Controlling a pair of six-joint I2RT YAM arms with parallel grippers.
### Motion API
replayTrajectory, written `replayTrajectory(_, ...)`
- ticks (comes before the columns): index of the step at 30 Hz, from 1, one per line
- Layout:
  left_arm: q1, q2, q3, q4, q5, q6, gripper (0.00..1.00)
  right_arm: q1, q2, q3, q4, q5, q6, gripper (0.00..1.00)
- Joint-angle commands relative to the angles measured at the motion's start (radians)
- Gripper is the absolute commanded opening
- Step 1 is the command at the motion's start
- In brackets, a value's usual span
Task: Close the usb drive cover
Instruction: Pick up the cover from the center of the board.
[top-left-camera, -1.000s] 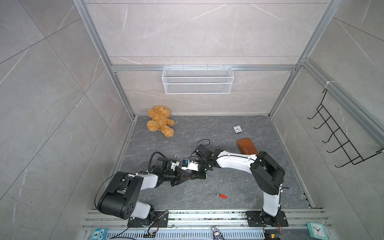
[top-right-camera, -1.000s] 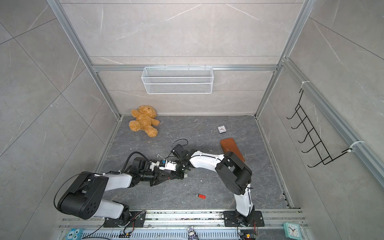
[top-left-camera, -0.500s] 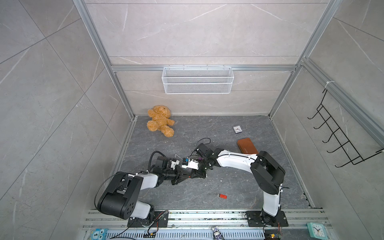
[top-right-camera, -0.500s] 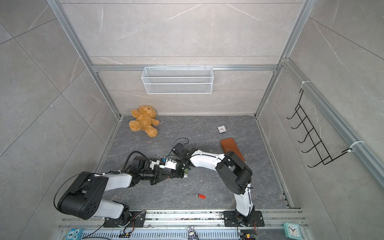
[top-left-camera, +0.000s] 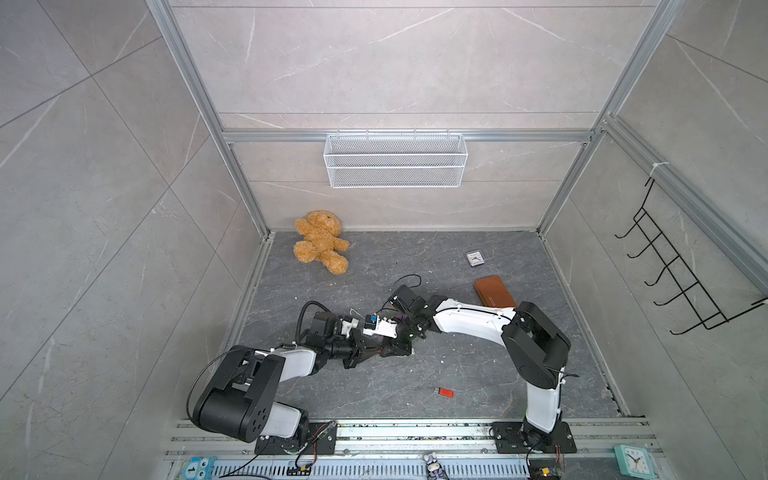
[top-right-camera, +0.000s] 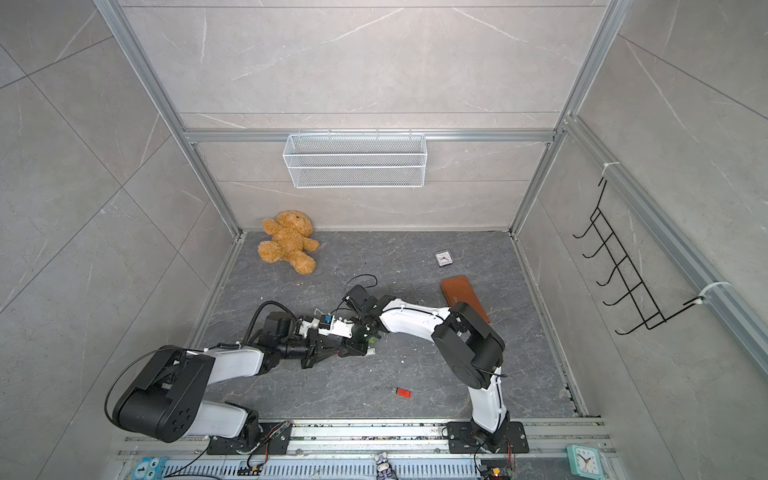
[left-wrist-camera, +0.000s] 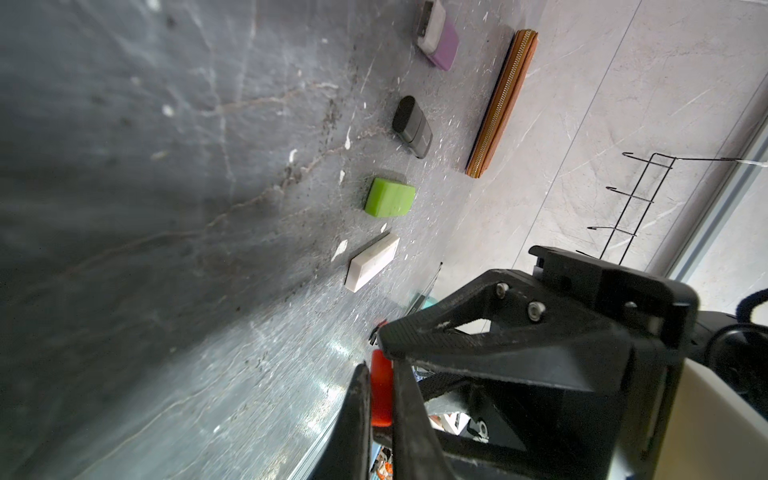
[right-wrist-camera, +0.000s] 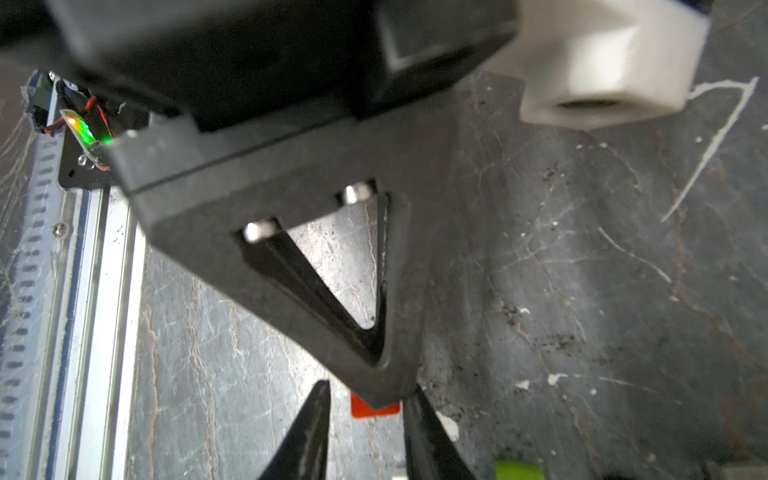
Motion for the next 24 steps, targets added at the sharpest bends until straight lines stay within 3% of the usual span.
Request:
replayTrajectory(1,-0.005,-0.058,0.033,-0.091,-0.031,0.066,0.08,-0.023,-0.029,0.008,-0.051,-0.004,-0.018,0.37)
replayTrajectory(9,-0.003,-0.079,0.041,-0.133,-0.062,0.091,0.06,-0.045,-0.139,-0.062,-0.191,0.113,-0.066,0.41)
replayTrajectory(14,-0.004,-0.079,0.046,-0.138,-0.073,0.100,0.05,-0.045,-0.192,-0.088,-0.372,0.222,-0.095,0.41)
replayTrajectory(24,-0.004,-0.076,0.056,-0.150,-0.078,0.121,0.05,-0.015,-0.355,-0.211,-0.524,0.389,-0.002,0.41)
